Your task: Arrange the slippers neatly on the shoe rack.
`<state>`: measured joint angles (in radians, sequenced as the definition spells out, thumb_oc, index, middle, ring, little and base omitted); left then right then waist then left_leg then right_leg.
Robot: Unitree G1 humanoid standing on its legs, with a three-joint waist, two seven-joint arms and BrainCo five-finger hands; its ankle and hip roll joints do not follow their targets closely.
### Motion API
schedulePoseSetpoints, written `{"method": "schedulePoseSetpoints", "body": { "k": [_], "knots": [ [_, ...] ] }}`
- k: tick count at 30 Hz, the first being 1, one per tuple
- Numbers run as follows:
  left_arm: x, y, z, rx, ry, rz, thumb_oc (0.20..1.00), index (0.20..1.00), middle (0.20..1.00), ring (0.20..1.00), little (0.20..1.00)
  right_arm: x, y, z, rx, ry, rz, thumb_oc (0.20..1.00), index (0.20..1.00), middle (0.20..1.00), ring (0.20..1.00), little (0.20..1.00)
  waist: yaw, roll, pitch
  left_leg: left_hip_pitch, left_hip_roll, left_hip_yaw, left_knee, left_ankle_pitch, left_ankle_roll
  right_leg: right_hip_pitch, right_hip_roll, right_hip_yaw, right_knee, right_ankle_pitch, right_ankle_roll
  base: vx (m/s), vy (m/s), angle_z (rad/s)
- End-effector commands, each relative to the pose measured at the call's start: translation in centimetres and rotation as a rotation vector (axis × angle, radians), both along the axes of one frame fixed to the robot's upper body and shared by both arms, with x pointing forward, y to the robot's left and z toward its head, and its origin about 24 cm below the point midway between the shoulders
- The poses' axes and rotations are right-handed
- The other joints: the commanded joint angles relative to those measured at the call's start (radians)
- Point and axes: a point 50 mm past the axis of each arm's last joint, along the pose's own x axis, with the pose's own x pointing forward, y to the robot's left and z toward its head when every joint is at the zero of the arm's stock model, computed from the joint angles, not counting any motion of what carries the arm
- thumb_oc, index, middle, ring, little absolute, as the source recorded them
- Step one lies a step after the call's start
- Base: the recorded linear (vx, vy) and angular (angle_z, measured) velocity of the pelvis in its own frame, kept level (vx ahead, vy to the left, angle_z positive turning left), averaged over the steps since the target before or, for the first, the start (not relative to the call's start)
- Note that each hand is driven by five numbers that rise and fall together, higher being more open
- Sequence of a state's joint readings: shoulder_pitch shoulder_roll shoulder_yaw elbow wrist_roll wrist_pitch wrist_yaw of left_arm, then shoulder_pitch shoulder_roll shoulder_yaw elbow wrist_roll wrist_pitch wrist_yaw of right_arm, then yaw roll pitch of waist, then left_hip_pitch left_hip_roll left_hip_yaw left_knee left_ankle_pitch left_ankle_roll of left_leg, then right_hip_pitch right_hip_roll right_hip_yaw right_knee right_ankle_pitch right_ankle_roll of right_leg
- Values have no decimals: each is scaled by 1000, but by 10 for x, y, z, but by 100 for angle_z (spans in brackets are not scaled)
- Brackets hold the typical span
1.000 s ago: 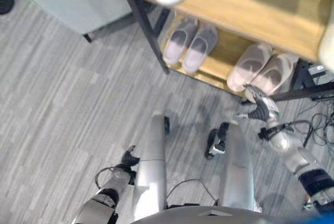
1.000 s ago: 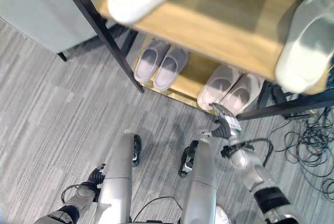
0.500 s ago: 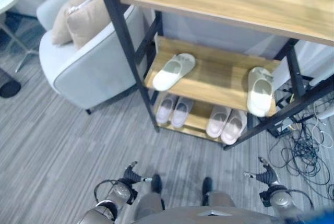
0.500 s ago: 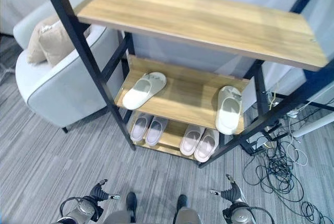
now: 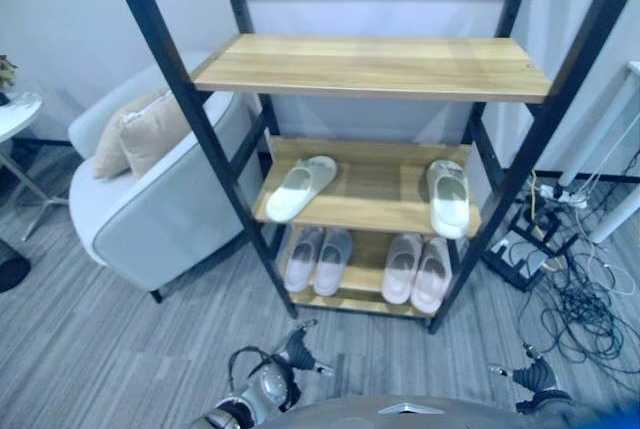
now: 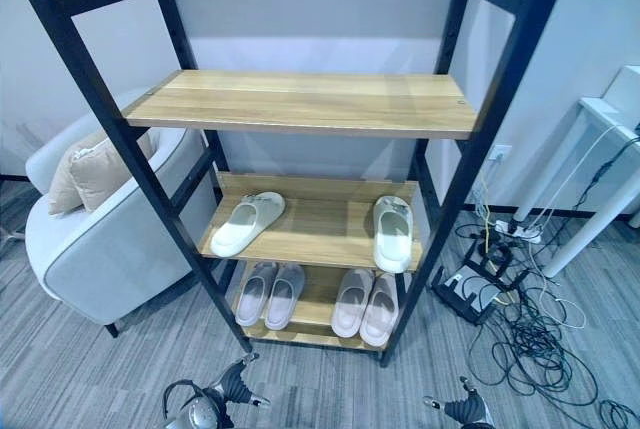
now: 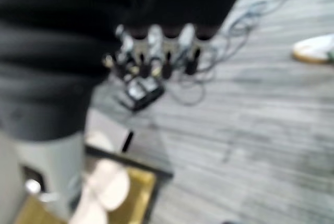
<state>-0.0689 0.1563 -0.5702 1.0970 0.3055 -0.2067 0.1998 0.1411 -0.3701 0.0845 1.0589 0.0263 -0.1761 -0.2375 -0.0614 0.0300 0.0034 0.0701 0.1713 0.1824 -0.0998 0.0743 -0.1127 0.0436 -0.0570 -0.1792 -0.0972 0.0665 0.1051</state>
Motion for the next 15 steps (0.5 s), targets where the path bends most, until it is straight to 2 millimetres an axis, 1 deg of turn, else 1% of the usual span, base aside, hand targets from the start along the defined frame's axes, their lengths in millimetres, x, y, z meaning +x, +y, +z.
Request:
{"method": "schedulePoseSetpoints", "body": {
  "k": [1,2,3,4,5,6,7,8,9,10,11,12,14,15],
  "knots": [
    [30,-30,31,-127,-192,-178,1000,1000,1000,1000,1000,19,-4,6,4,-83,-47,1000,1000,1000,1000,1000,26,-26,62,-21,-56,-47,13,-17,10,29,-57,-53,25,-52,41,1,-54,-5],
    [40,-34,43,-164,-250,-204,1000,1000,1000,1000,1000,17,-5,6,10,-88,-60,1000,1000,1000,1000,1000,25,-23,64,-21,-56,-48,13,-18,11,30,-57,-55,24,-53,42,16,-37,3],
    [52,-34,62,-211,-325,-228,1000,1000,1000,1000,1000,13,-8,7,8,-84,-79,1000,1000,1000,1000,1000,27,-17,65,-21,-56,-52,13,-19,11,34,-56,-58,23,-55,41,26,-19,8],
    [65,-32,85,-255,-406,-258,1000,1000,1000,1000,1000,12,-11,7,3,-83,-89,1000,1000,1000,1000,1000,28,-15,66,-21,-56,-58,13,-19,11,38,-56,-64,23,-58,41,22,-16,11],
    [65,-31,85,-254,-405,-258,1000,1000,1000,1000,1000,12,-10,7,4,-83,-89,1000,1000,1000,1000,1000,27,-16,66,-21,-56,-59,13,-19,11,39,-56,-64,23,-58,41,29,-9,14],
    [80,-28,120,-282,-554,-320,1000,1000,1000,1000,1000,14,-14,10,-2,-98,-92,1000,1000,1000,1000,1000,30,-8,70,-25,-58,-66,13,-20,11,40,-58,-70,24,-60,41,18,3,20],
    [84,-26,133,-287,-607,-336,1000,1000,1000,1000,1000,15,-15,11,-4,-100,-90,1000,1000,1000,1000,1000,29,-5,74,-28,-59,-68,13,-21,11,37,-60,-72,25,-59,42,32,4,23],
    [92,-22,151,-279,-686,-347,1000,1000,1000,1000,1000,18,-14,12,-3,-106,-73,1000,1000,1000,1000,1000,28,-3,79,-33,-61,-71,13,-23,12,33,-61,-72,26,-60,42,13,6,20],
    [92,-22,151,-278,-686,-346,1000,1000,1000,1000,1000,18,-14,12,-2,-106,-72,1000,1000,1000,1000,1000,27,-4,80,-33,-61,-72,13,-23,12,32,-61,-72,27,-60,42,15,8,12],
    [97,-21,159,-263,-728,-348,1000,1000,1000,1000,1000,21,-13,13,-2,-113,-53,1000,1000,1000,1000,1000,24,-2,85,-35,-62,-71,13,-25,14,28,-62,-70,30,-61,42,-2,21,3],
    [108,-19,172,-230,-806,-341,1000,1000,1000,1000,1000,25,-13,15,-5,-118,-20,1000,1000,1000,1000,1000,19,1,93,-36,-64,-70,13,-29,16,19,-64,-66,34,-62,42,0,0,0],
    [109,-19,173,-229,-808,-340,1000,1000,1000,1000,1000,26,-13,15,-5,-119,-20,1000,1000,1000,1000,1000,19,2,94,-36,-64,-69,13,-29,16,18,-64,-65,36,-63,42,0,0,0],
    [121,-17,192,-183,-912,-337,1000,1000,1000,1000,1000,29,-11,16,1,-119,10,1000,1000,1000,1000,1000,14,5,100,-35,-66,-65,13,-34,18,11,-67,-60,40,-64,42,26,5,-4],
    [131,-14,211,-146,-1005,-333,1000,1000,1000,1000,1000,28,-12,16,2,-109,20,1000,1000,1000,1000,1000,13,8,99,-33,-68,-61,13,-37,19,10,-67,-58,41,-64,42,44,4,-9]
  ]
}}
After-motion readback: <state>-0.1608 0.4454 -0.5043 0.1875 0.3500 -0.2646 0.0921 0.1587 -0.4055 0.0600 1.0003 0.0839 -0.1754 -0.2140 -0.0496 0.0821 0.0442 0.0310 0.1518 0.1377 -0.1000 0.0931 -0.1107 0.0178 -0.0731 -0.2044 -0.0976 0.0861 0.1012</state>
